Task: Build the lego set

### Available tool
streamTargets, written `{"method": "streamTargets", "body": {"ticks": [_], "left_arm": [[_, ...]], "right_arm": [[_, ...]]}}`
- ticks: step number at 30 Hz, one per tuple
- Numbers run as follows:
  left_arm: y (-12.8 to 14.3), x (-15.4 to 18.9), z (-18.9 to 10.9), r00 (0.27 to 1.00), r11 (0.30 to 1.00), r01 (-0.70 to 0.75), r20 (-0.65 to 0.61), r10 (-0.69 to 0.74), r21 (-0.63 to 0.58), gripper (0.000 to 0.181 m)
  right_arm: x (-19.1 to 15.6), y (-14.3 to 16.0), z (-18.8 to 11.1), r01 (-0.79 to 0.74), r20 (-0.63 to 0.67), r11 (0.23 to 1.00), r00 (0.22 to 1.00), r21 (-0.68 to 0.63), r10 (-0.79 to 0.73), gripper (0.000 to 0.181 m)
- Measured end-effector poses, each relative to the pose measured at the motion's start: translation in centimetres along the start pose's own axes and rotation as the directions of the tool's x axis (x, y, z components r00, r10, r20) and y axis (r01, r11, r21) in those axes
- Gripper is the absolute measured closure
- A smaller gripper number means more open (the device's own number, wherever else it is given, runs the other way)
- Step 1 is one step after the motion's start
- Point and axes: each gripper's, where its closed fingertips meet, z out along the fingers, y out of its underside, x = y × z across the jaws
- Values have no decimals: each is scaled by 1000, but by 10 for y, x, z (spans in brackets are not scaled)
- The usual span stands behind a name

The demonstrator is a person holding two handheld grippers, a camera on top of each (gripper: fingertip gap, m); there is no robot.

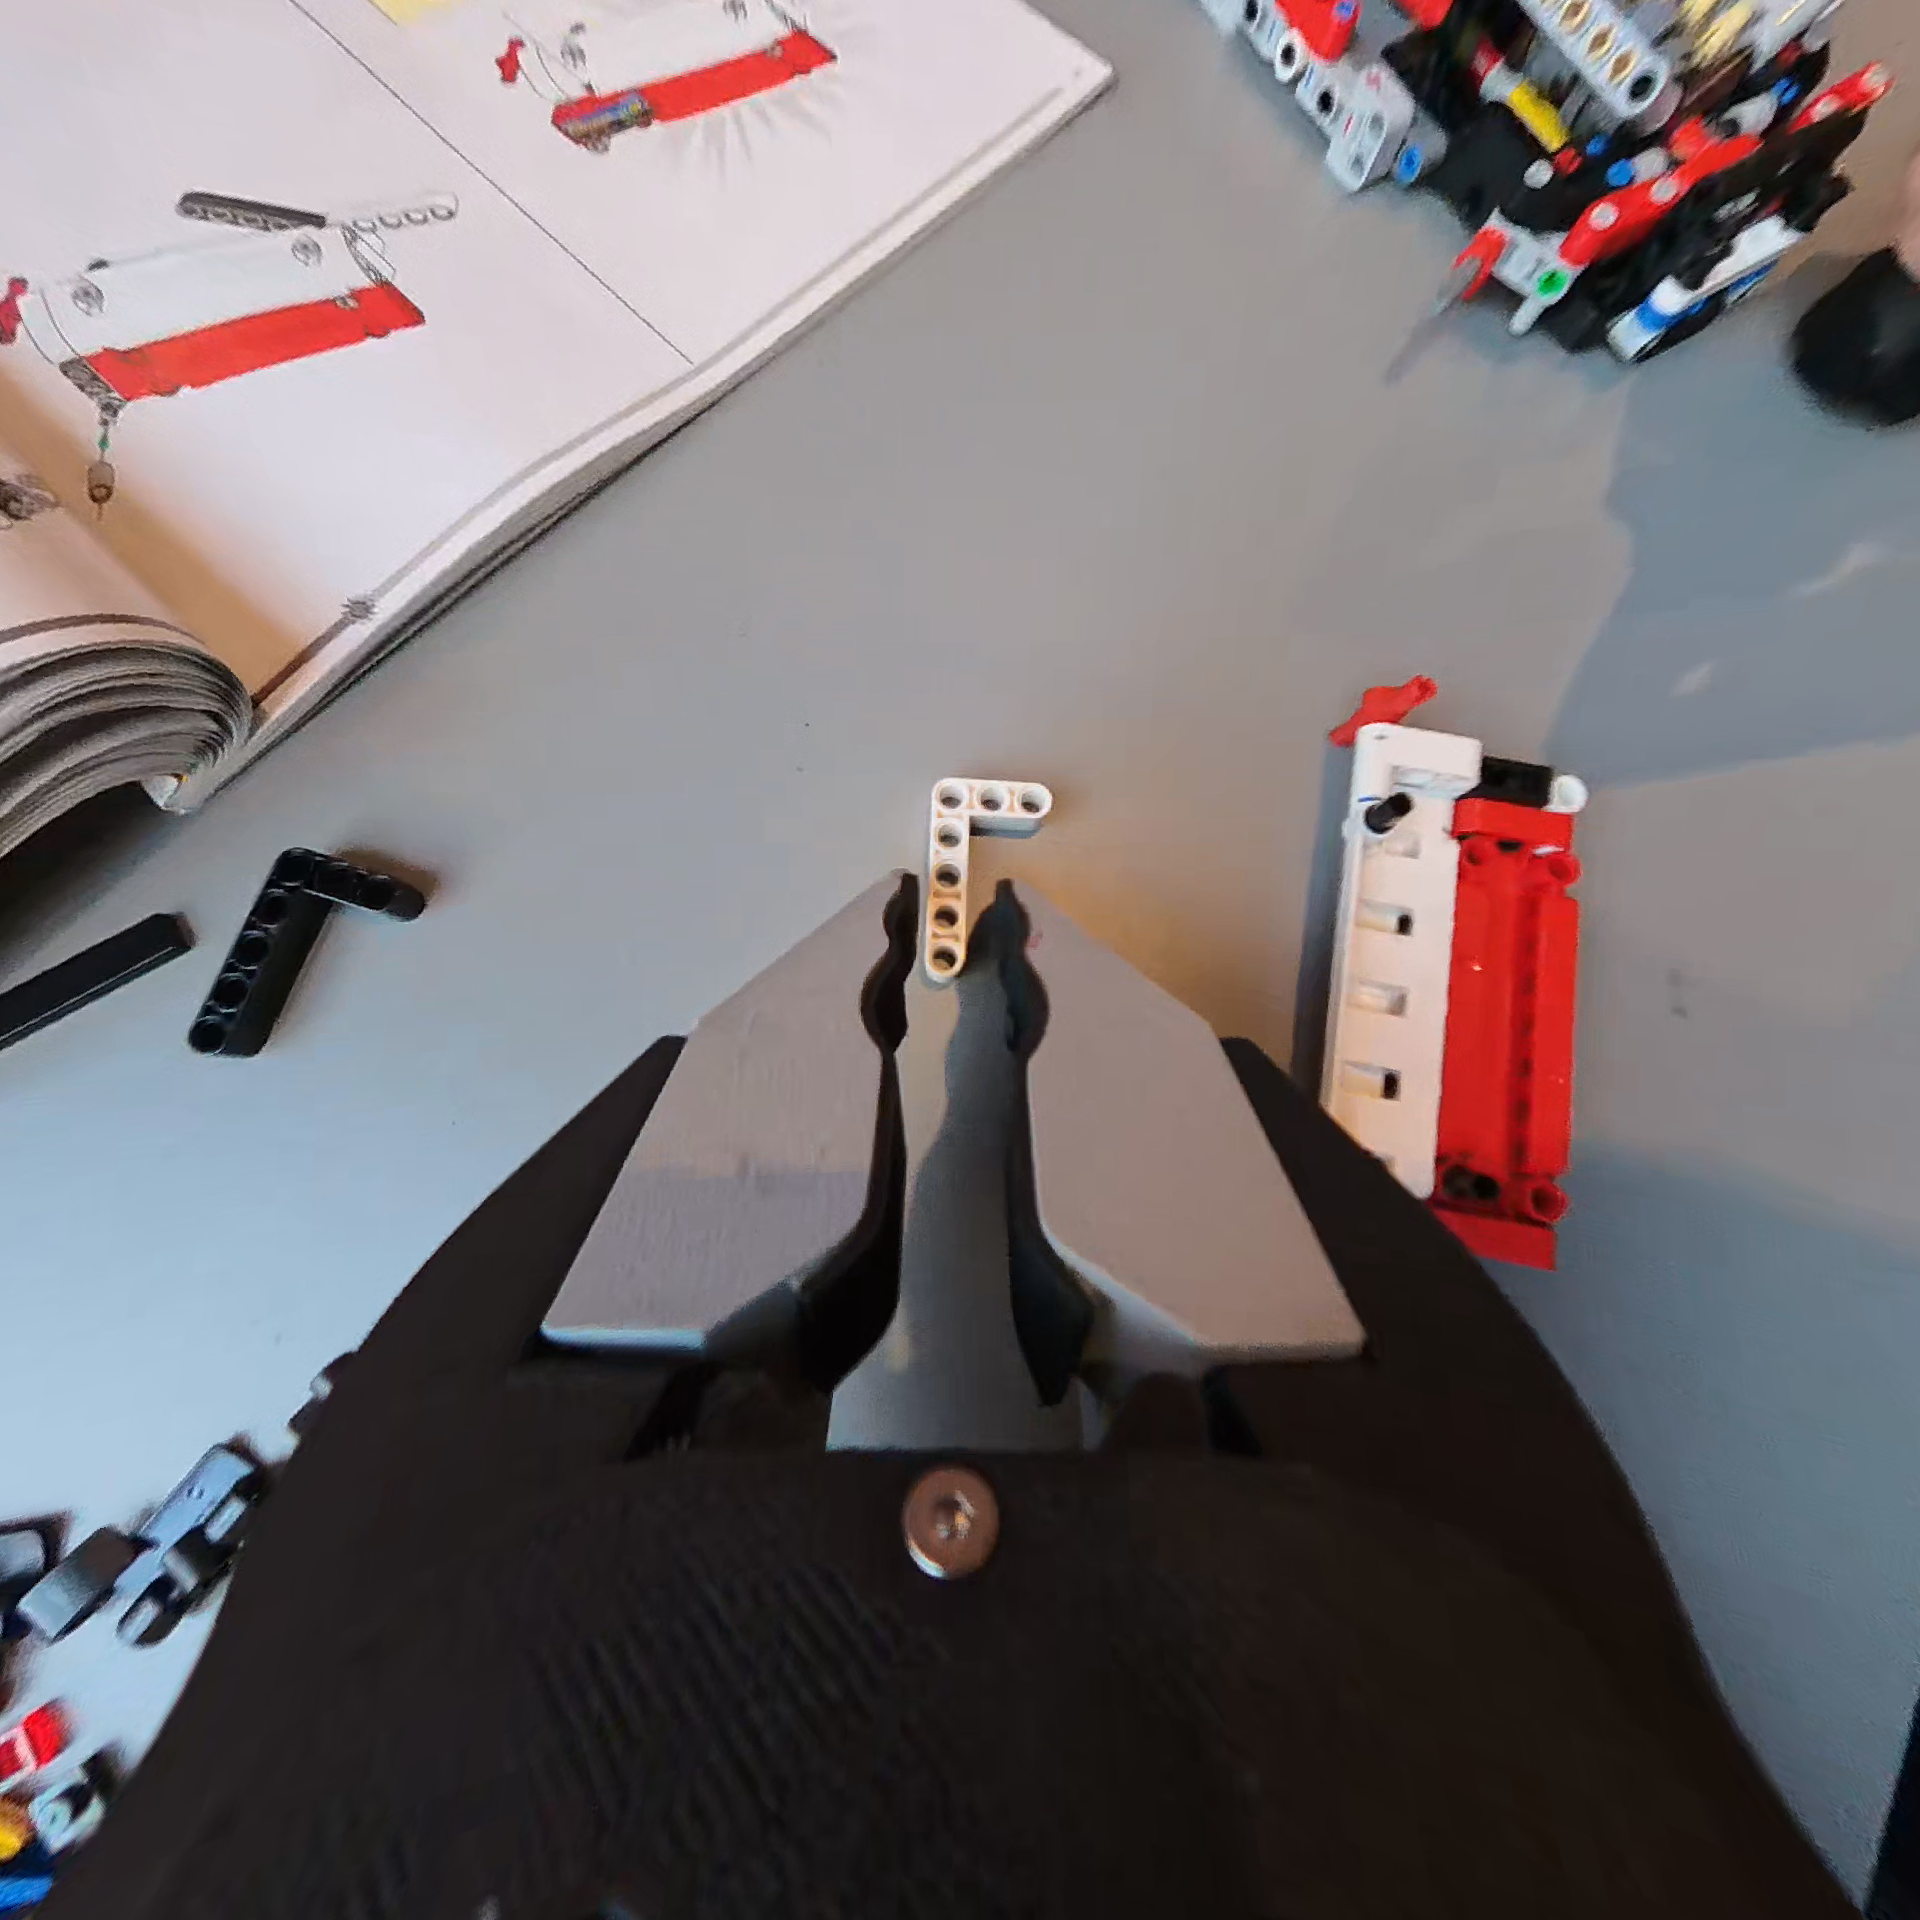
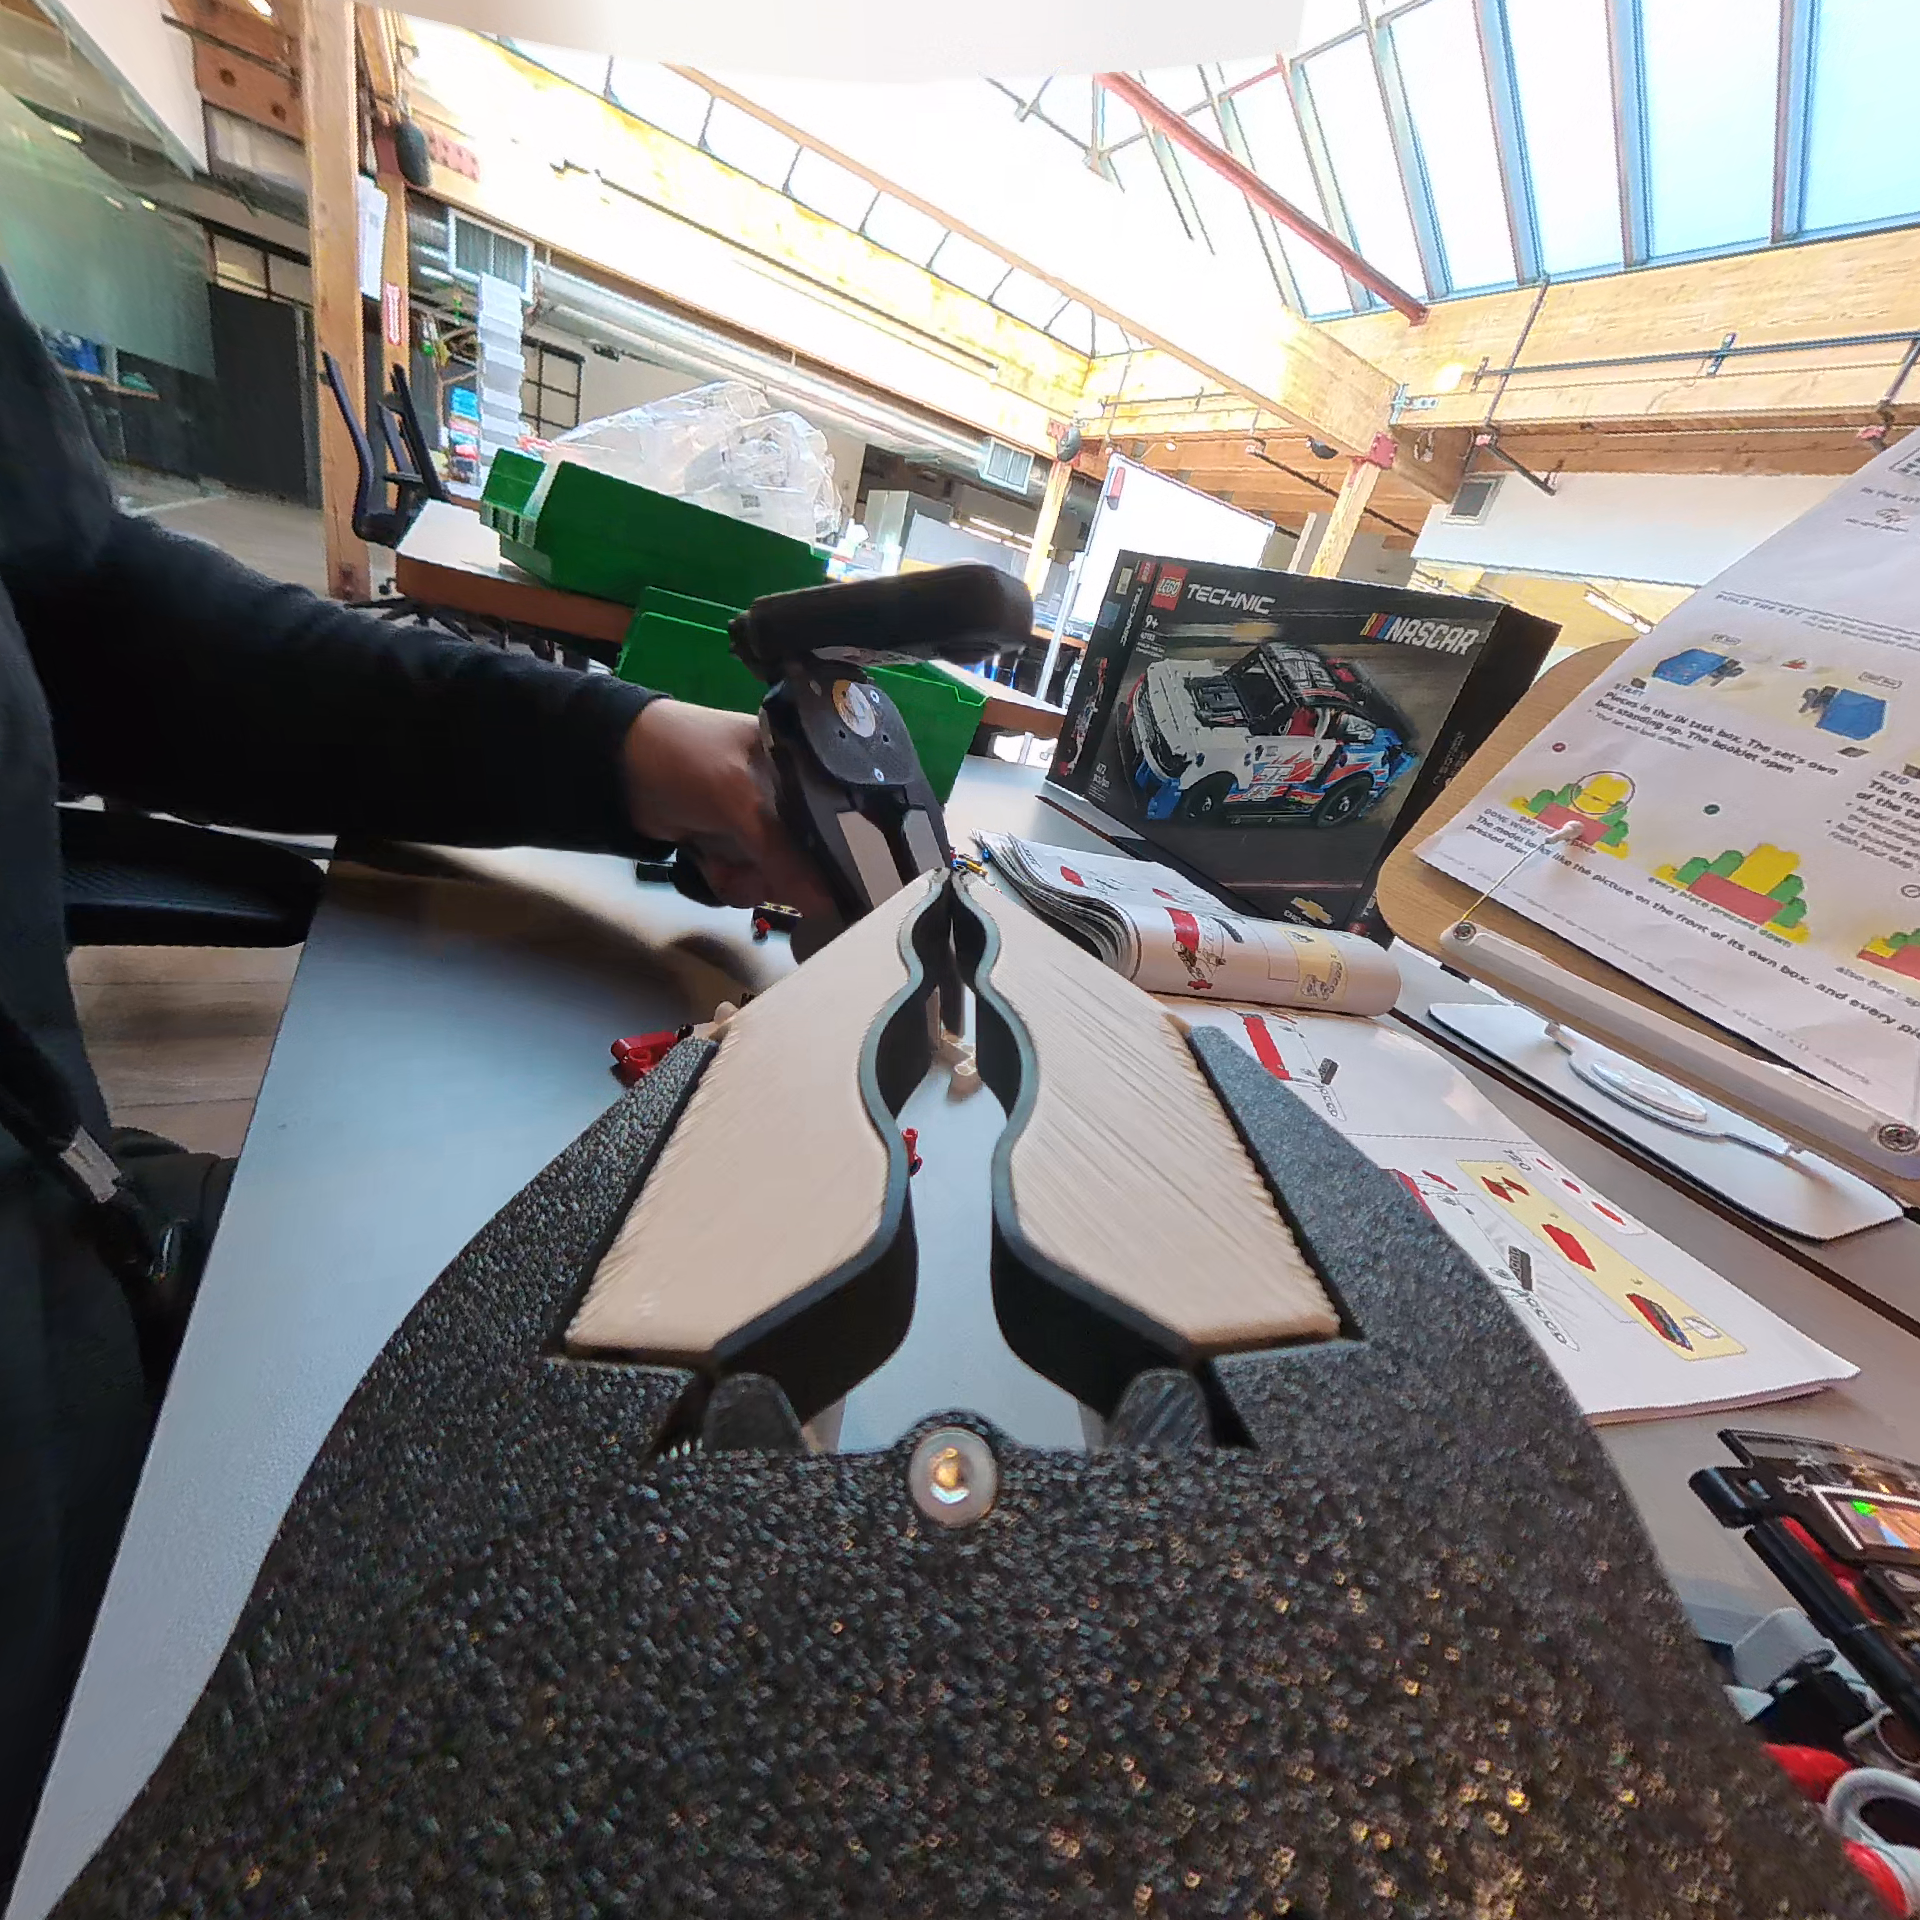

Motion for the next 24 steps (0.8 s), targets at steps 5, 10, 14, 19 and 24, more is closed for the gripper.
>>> {"method": "streamTargets", "body": {"ticks": [5, 10, 14, 19, 24], "left_arm": [[0, -8, -30, 998, 997, 42, 53, -45, 60, 168], [32, -10, -78, 975, 979, 168, 129, -183, 118, 168], [80, -45, -134, 843, 909, 339, 351, -408, 241, 166], [135, -92, -208, 630, 828, 431, 537, -561, 358, 162], [104, -82, -180, 803, 889, 371, 390, -452, 268, 161]], "right_arm": [[2, -1, 1, -21, 5, 1000, 1000, 9, 21, 181], [2, -1, 0, -20, 5, 1000, 1000, 13, 20, 181], [2, -1, 1, -21, 8, 1000, 1000, 13, 21, 181], [2, -1, 2, -19, 7, 1000, 1000, 10, 19, 181], [0, 1, 3, 5, 4, 1000, 1000, -2, -5, 181]]}}
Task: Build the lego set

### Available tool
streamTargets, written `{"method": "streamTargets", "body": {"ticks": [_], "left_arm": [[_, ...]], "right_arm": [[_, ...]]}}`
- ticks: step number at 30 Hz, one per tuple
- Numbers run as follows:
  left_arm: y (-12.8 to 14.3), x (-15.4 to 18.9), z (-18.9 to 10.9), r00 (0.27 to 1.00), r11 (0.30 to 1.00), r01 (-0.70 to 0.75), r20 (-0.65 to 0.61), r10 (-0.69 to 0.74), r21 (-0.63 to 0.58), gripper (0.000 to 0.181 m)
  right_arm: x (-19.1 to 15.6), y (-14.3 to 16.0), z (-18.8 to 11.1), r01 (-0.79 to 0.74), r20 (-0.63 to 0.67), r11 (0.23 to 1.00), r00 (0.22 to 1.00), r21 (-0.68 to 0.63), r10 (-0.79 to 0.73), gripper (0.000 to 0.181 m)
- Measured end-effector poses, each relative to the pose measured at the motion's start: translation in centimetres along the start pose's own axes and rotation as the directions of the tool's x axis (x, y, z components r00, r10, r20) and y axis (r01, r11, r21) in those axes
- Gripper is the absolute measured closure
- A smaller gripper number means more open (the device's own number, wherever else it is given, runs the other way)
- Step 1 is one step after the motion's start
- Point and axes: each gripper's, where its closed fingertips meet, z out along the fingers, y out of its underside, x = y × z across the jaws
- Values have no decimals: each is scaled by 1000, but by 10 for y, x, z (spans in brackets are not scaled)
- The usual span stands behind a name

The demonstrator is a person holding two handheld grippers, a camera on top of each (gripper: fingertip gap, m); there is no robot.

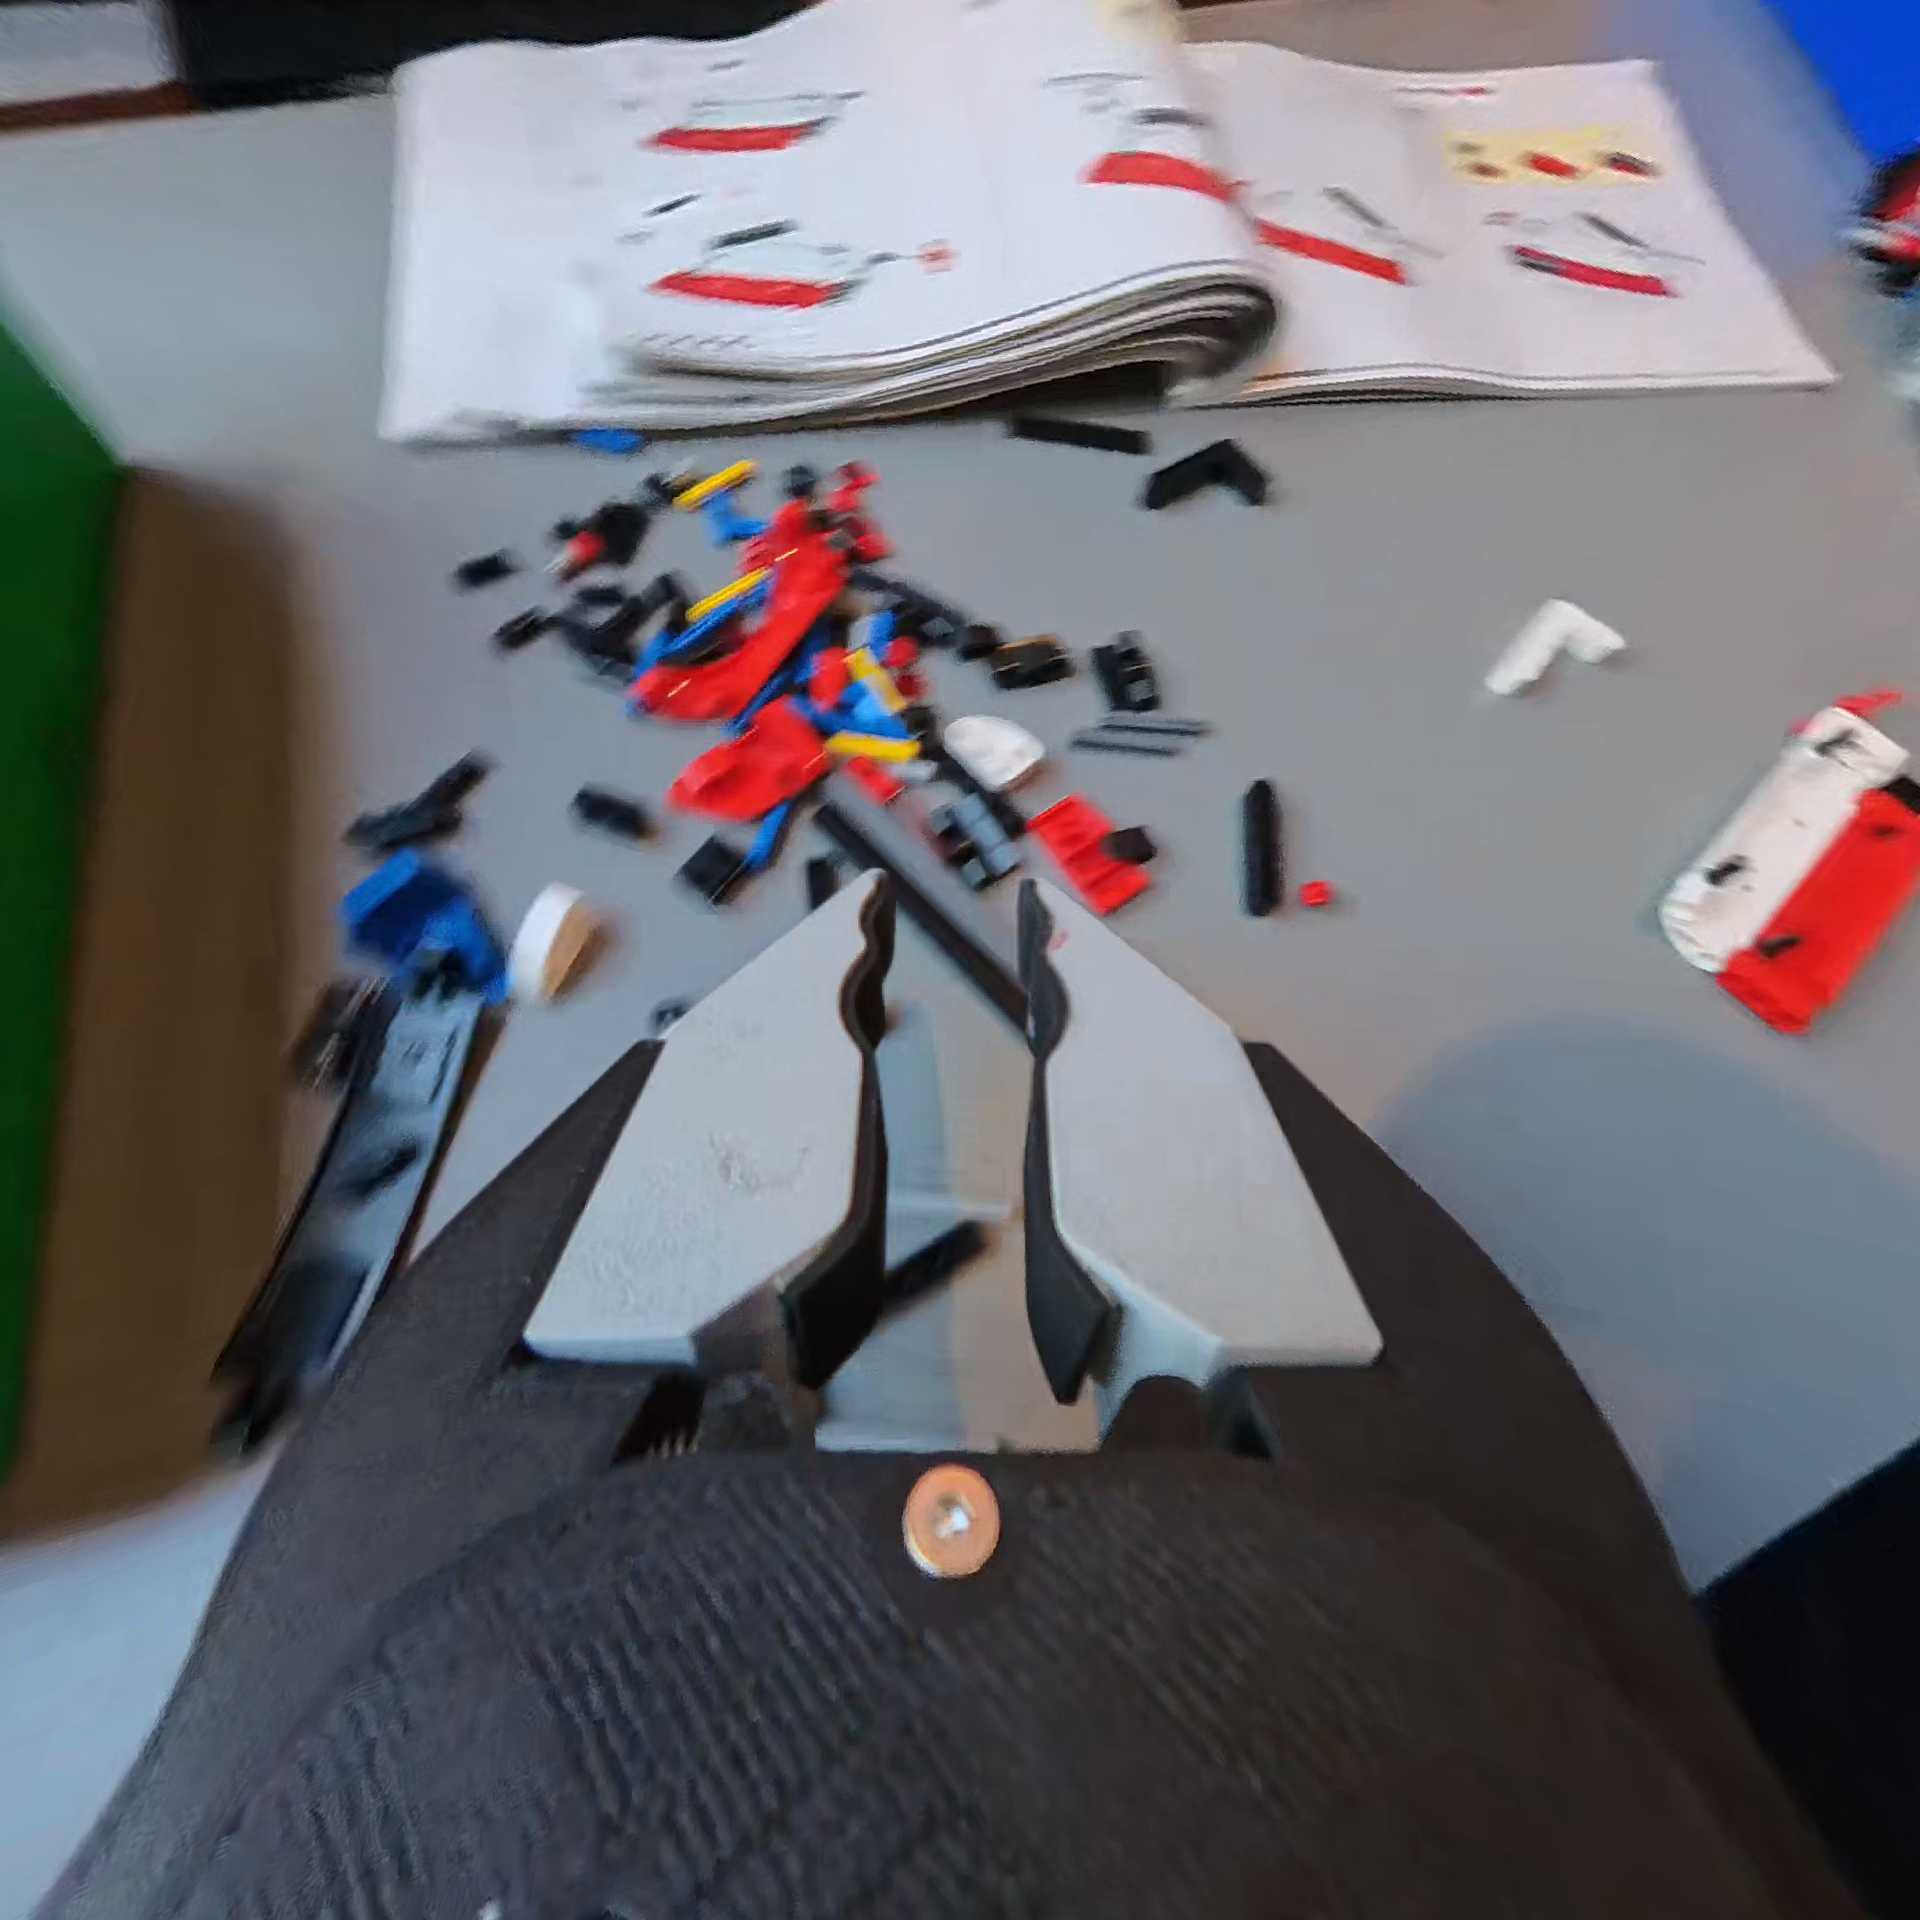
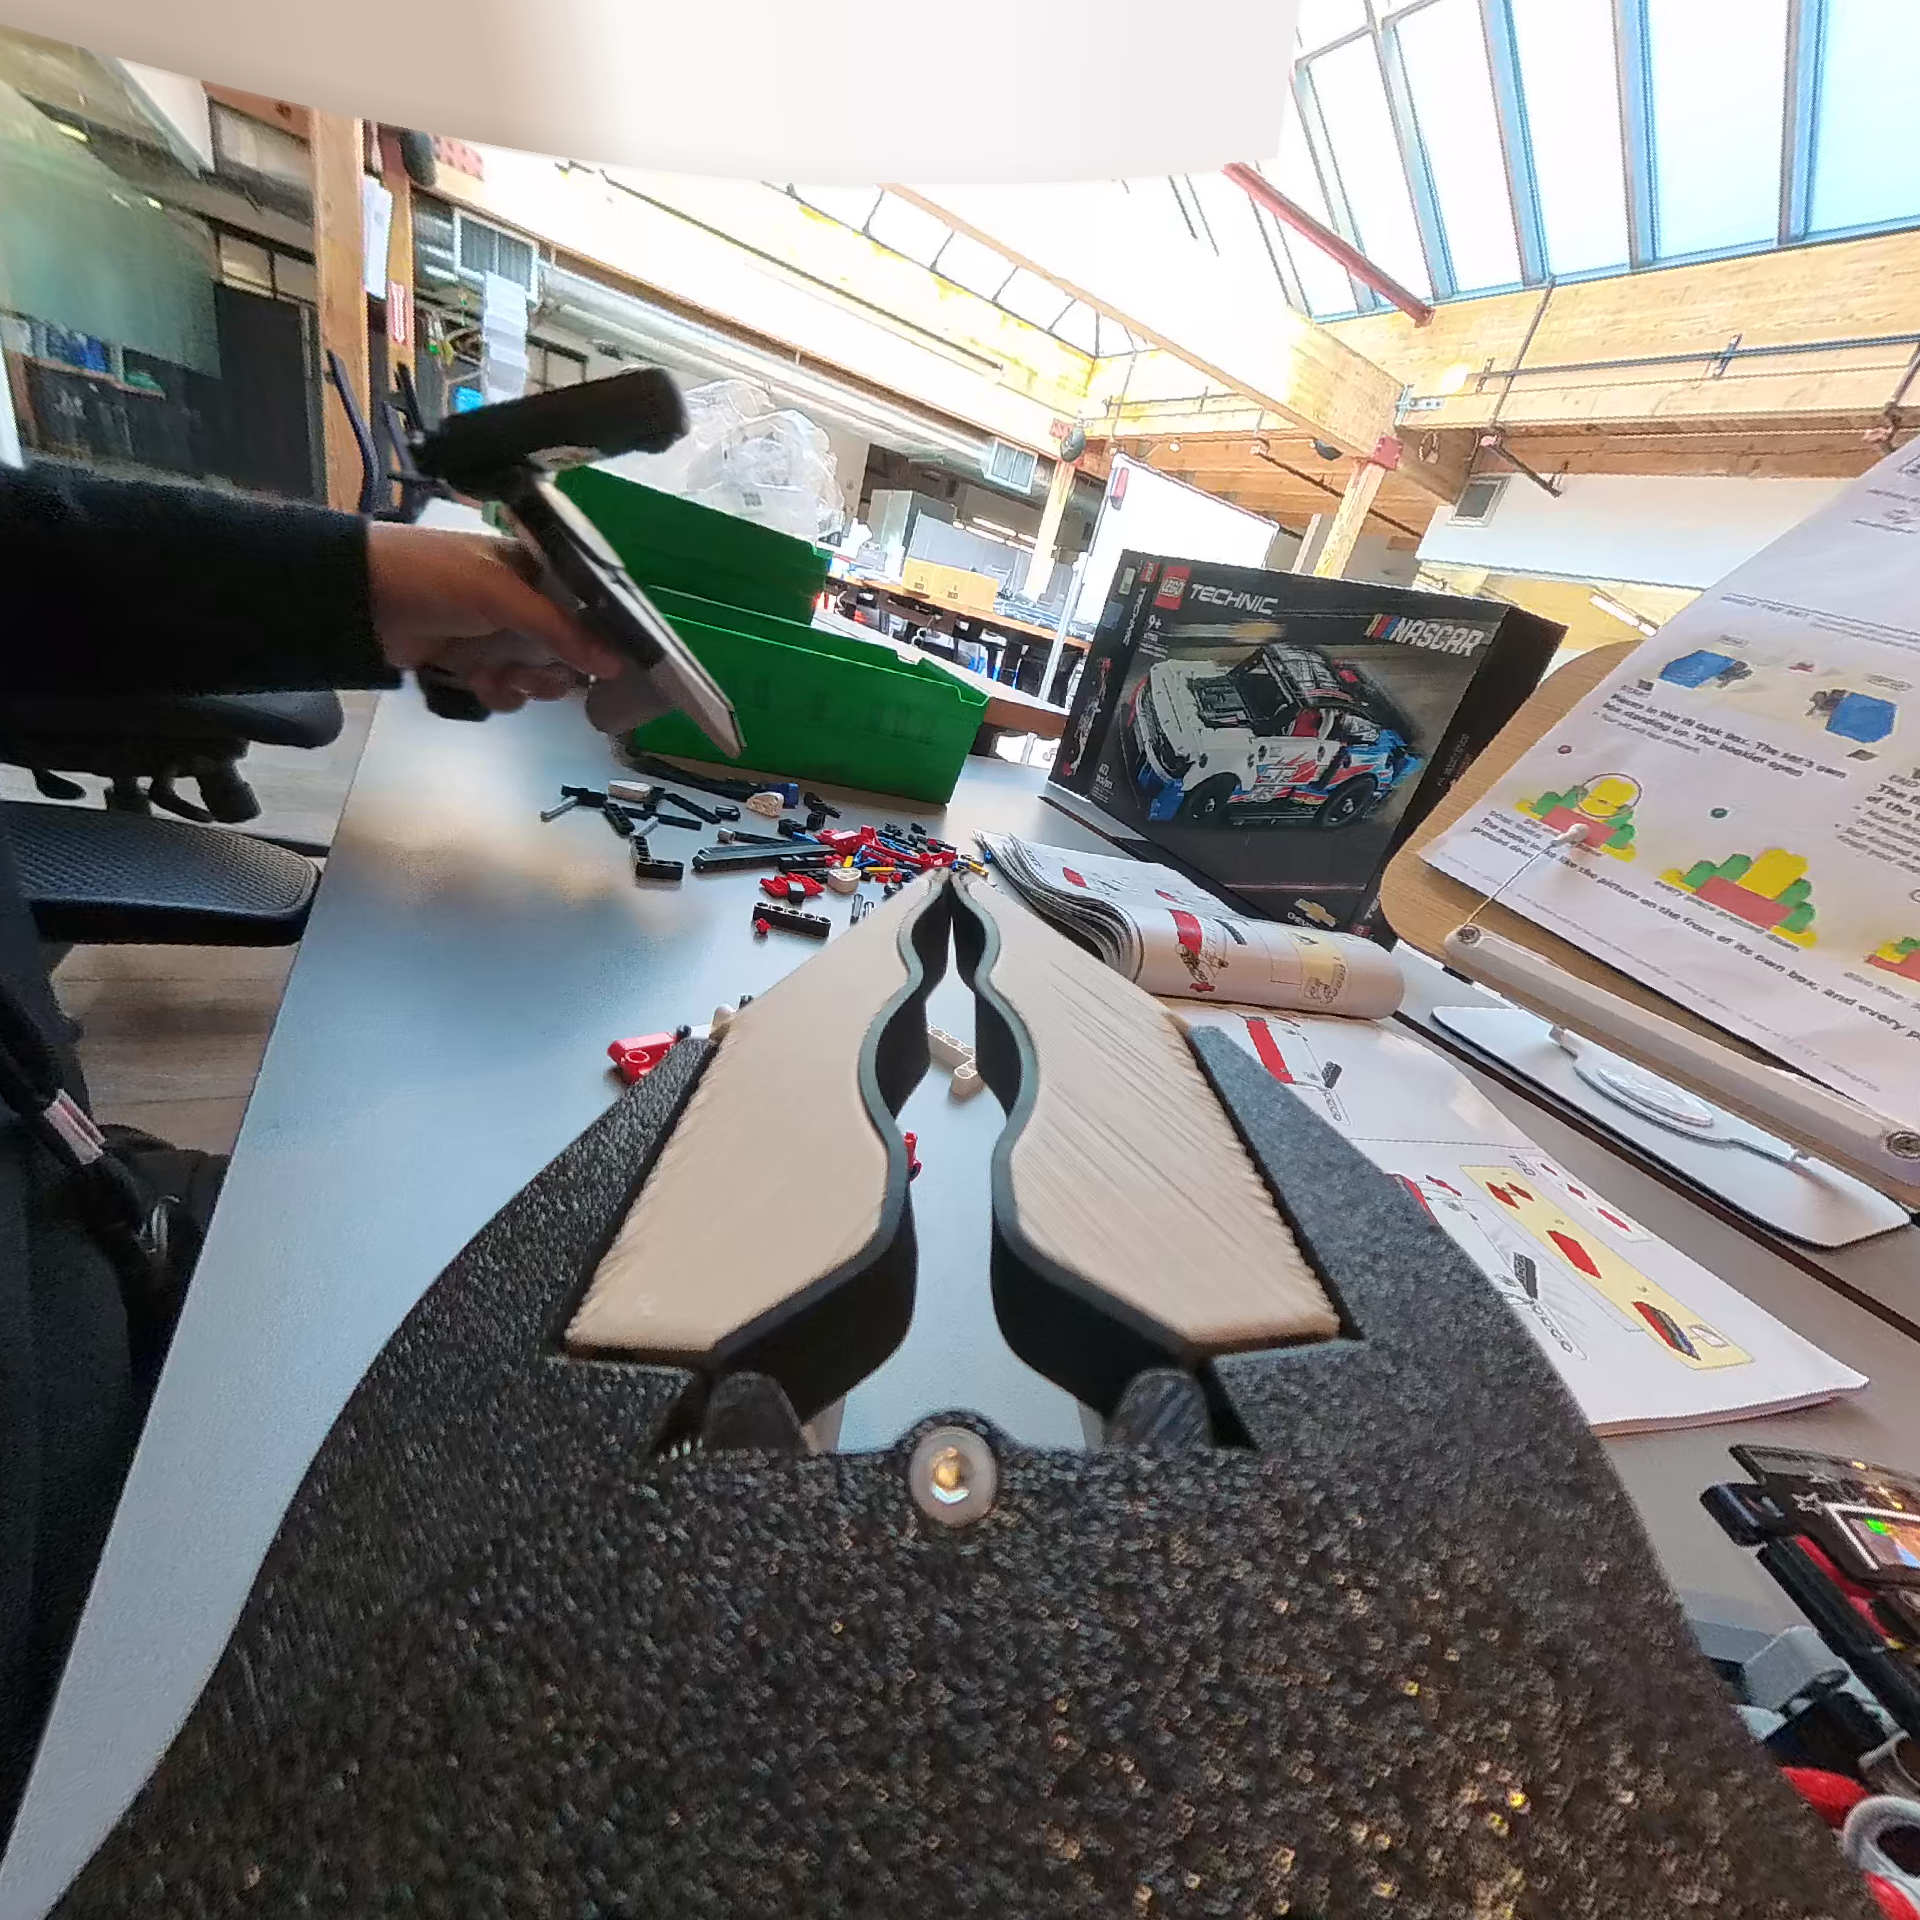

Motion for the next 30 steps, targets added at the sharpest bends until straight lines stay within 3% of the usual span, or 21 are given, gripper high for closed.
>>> {"method": "streamTargets", "body": {"ticks": [4, 7, 14, 30], "left_arm": [[-5, 20, 47, 957, 953, -280, -116, 267, -119, 161], [-2, 18, 70, 916, 900, -391, -182, 359, -193, 160], [4, 11, 82, 863, 818, -500, -243, 442, -286, 160], [-2, 15, 86, 856, 816, -512, -230, 462, -268, 164]], "right_arm": [[-2, 1, 0, 17, 0, 1000, 1000, -5, -17, 181], [-1, 1, -2, 25, -8, 1000, 1000, -11, -25, 181], [3, 0, -3, -2, -13, 1000, 1000, 0, 2, 181], [3, -4, -5, -23, -1, 1000, 1000, 20, 23, 181]]}}
